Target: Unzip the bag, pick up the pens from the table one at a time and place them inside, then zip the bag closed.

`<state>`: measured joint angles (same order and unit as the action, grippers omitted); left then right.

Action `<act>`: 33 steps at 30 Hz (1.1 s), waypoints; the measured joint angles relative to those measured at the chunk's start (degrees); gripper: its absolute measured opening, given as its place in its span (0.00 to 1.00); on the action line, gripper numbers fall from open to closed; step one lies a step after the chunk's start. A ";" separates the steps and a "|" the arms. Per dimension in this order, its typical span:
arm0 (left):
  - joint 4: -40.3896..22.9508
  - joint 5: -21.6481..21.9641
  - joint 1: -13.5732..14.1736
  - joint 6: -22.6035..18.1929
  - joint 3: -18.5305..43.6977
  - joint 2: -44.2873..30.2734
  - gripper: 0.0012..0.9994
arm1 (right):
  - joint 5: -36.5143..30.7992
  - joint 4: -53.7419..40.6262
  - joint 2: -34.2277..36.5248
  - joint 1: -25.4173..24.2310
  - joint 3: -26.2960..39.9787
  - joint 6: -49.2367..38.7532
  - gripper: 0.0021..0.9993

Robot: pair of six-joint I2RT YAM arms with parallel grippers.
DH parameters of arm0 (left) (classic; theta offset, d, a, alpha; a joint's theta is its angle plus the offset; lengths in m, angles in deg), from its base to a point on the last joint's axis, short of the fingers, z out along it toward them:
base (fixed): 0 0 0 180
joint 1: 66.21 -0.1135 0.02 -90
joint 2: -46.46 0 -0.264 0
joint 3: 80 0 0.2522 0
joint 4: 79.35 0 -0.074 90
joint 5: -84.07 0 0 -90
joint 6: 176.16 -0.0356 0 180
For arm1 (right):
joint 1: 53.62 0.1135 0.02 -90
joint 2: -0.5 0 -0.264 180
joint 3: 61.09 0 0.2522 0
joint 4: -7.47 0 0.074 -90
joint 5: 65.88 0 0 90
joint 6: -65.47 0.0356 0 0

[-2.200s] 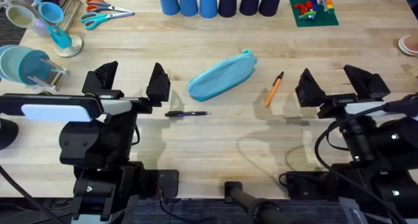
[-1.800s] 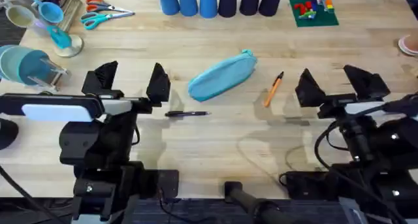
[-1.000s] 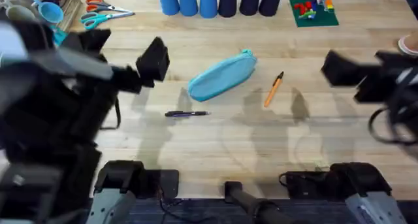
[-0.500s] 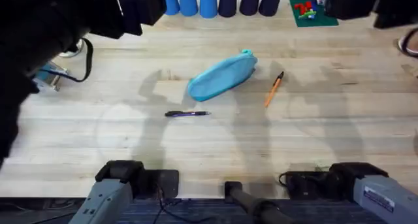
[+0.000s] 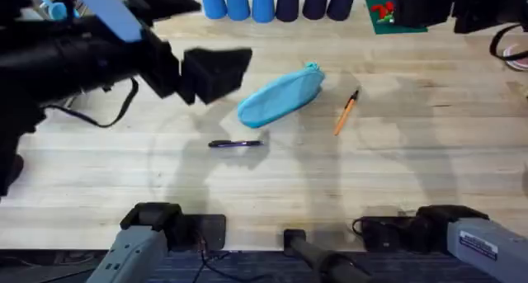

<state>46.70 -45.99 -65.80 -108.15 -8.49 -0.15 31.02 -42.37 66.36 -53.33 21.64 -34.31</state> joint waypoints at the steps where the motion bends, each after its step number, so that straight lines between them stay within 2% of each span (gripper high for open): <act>1: -1.07 -0.93 0.00 -0.51 0.00 0.00 0.99 | 0.00 0.02 0.00 0.00 0.00 -0.30 1.00; 10: -2.91 -2.99 0.00 -2.25 0.00 0.00 0.99 | 0.00 0.48 0.00 0.00 0.00 -1.64 1.00; 20: -5.62 4.73 0.00 -2.54 0.02 -0.44 1.00 | 0.00 1.33 0.00 0.00 0.02 -2.10 1.00; 25: -9.66 6.53 0.00 -2.70 0.00 -4.04 1.00 | 0.00 1.31 0.00 0.00 0.02 -2.12 1.00; 33: -9.99 6.97 0.00 -3.04 -2.69 -12.12 1.00 | 0.00 1.31 0.00 0.00 0.02 -2.28 1.00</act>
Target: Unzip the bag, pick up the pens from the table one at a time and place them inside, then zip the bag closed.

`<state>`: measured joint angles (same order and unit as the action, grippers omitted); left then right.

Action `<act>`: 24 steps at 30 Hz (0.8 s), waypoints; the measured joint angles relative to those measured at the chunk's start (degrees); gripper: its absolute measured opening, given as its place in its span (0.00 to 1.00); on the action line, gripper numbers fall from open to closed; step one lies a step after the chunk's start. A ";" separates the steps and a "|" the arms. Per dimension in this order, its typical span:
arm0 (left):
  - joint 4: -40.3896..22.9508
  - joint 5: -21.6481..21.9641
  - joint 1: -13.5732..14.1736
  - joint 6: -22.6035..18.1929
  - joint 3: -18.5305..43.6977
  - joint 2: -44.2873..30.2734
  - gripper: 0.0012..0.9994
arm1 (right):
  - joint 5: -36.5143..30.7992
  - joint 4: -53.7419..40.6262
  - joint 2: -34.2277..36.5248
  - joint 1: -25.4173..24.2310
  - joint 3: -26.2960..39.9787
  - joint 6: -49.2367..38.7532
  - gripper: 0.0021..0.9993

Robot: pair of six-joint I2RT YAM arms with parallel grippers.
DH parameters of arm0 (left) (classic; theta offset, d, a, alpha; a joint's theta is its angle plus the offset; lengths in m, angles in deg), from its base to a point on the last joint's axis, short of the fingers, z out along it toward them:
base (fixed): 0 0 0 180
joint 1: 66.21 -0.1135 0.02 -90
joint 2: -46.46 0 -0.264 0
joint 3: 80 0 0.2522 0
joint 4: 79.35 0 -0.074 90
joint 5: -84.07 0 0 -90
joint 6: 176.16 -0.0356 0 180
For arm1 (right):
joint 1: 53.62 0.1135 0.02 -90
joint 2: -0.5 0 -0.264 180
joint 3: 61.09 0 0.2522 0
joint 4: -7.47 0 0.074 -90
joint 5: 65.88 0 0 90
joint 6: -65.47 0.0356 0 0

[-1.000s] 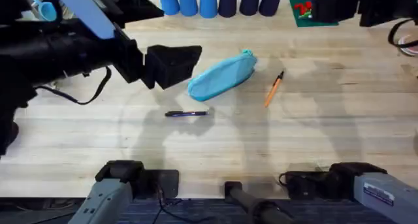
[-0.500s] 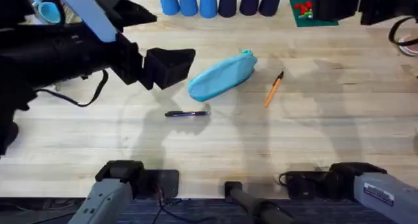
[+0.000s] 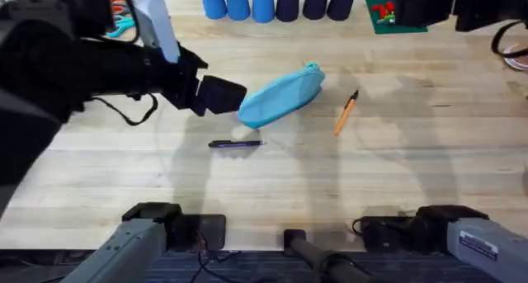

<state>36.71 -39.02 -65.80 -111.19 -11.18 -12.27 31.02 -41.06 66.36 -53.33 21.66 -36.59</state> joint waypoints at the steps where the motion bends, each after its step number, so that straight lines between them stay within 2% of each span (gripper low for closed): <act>1: 0.02 -0.09 0.00 -0.43 -0.28 -0.65 1.00 | 0.00 0.00 0.00 0.00 0.02 0.00 1.00; 9: 0.04 -1.92 1.00 -9.83 -2.80 -3.72 1.00 | 0.00 0.00 0.00 0.00 0.02 0.00 1.00; 13: 0.38 -1.95 1.55 -12.95 -3.37 -5.17 1.00 | 0.00 -0.02 0.00 0.00 0.02 0.00 1.00; 24: 4.82 -2.00 1.55 -14.92 -3.50 -15.95 1.00 | 0.00 -0.02 0.00 0.00 0.02 0.00 1.00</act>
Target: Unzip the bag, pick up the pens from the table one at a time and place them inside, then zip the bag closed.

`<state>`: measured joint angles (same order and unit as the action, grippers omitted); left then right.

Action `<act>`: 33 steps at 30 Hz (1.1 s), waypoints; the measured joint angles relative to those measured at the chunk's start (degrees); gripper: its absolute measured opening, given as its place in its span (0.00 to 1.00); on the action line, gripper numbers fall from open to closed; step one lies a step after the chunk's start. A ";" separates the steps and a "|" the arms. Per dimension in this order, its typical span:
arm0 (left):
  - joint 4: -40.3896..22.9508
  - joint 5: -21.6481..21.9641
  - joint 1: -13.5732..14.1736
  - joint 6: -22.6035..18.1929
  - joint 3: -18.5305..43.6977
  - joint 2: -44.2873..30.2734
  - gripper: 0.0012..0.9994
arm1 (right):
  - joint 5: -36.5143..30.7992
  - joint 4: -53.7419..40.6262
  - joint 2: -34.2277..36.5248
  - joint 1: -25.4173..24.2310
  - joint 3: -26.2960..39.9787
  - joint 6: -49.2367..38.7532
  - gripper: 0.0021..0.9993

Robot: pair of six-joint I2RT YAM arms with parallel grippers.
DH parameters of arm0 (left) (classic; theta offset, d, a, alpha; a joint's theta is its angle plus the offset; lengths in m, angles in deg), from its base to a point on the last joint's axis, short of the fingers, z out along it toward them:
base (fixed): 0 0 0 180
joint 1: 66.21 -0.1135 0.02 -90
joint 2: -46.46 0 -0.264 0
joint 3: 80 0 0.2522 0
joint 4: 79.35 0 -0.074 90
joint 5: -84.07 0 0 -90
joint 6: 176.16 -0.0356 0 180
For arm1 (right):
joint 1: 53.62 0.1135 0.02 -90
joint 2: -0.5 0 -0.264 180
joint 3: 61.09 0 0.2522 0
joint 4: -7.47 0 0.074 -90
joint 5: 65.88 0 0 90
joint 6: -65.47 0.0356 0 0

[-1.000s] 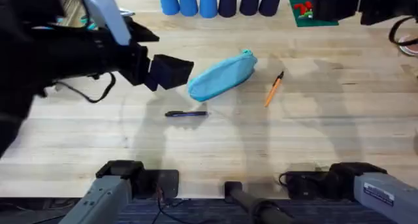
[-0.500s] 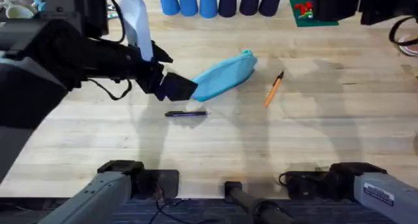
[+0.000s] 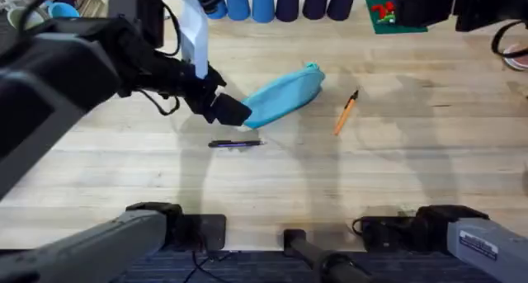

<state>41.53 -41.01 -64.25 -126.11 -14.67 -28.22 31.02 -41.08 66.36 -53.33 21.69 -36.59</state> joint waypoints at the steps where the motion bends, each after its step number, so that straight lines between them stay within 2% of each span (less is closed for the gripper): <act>1: 0.29 -0.21 0.00 -0.04 -0.02 -1.25 1.00 | 0.01 0.00 0.00 0.00 0.00 0.00 1.00; 6: 1.90 -1.86 0.00 -0.17 -0.43 -5.83 1.00 | 0.00 0.00 0.00 0.00 0.00 0.00 1.00; 16: 6.03 -4.90 0.00 -0.19 -0.59 -10.25 1.00 | 0.00 0.00 0.00 0.00 0.00 0.00 1.00; 23: 9.36 -5.85 0.00 -0.19 -0.59 -10.51 1.00 | 0.00 0.00 0.00 0.00 0.02 0.00 1.00; 30: 9.59 -6.20 0.13 -0.22 -0.59 -10.51 1.00 | 0.02 0.00 0.00 0.00 0.02 0.00 1.00; 33: 9.56 -6.29 1.02 -0.58 -0.61 -10.51 1.00 | 0.00 0.00 0.00 0.00 0.02 0.00 1.00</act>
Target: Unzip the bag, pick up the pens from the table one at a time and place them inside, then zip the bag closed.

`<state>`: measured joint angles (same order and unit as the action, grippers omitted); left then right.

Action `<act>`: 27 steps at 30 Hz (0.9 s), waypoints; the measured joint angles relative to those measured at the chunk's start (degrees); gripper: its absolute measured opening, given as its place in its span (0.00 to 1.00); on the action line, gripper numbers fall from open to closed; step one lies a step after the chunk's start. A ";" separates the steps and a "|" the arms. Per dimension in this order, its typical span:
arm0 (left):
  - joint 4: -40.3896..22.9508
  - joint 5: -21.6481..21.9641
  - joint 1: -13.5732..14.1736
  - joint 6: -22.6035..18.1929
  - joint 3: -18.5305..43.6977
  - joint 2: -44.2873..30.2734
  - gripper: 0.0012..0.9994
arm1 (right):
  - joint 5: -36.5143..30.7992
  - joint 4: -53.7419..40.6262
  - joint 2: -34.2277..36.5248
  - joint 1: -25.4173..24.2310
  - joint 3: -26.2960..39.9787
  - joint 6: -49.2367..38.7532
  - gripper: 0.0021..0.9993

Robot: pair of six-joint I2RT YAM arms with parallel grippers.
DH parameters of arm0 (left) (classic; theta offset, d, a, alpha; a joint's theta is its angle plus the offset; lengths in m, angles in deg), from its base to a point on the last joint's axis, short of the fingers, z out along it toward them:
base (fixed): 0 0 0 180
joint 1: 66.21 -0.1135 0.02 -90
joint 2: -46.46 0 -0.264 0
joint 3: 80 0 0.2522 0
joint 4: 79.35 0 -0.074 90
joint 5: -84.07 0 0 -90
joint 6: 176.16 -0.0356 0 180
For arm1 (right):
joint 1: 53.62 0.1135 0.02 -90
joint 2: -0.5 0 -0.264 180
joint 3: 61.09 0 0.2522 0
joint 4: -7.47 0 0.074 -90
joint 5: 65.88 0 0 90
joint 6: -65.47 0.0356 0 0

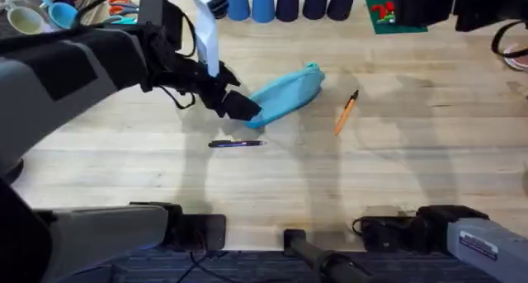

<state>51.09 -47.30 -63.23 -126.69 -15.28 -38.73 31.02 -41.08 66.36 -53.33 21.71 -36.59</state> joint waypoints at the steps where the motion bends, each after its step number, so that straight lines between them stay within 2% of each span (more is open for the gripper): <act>1: 0.02 0.00 0.63 -0.42 0.02 0.00 1.00 | 0.00 0.00 0.00 0.00 0.00 0.00 1.00; 6: 0.01 0.37 3.67 -1.92 0.02 0.00 1.00 | 0.00 0.00 0.00 0.00 0.02 0.00 1.00; 9: 0.01 0.68 4.38 -2.34 0.02 0.00 0.99 | 0.01 0.00 0.00 0.00 0.02 0.00 1.00; 13: 0.02 1.09 4.38 -2.57 0.02 0.00 0.89 | 0.00 0.00 0.00 0.00 0.02 0.00 1.00; 16: 0.01 1.27 4.38 -2.65 0.02 0.00 0.71 | 0.00 0.00 0.00 0.00 0.02 0.00 1.00; 18: 0.02 1.54 4.38 -2.79 0.02 0.00 0.55 | 0.00 0.00 0.00 0.00 0.02 0.00 1.00; 23: 0.05 2.13 4.39 -3.01 0.02 0.00 0.05 | 0.00 0.00 0.00 0.00 0.02 0.00 1.00; 27: 0.09 2.14 4.39 -3.01 0.00 0.00 0.04 | 0.00 -0.78 0.00 0.00 0.02 0.00 1.00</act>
<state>51.18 -45.16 -58.83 -129.71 -15.28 -38.73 31.02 -41.86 66.36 -53.33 21.73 -36.59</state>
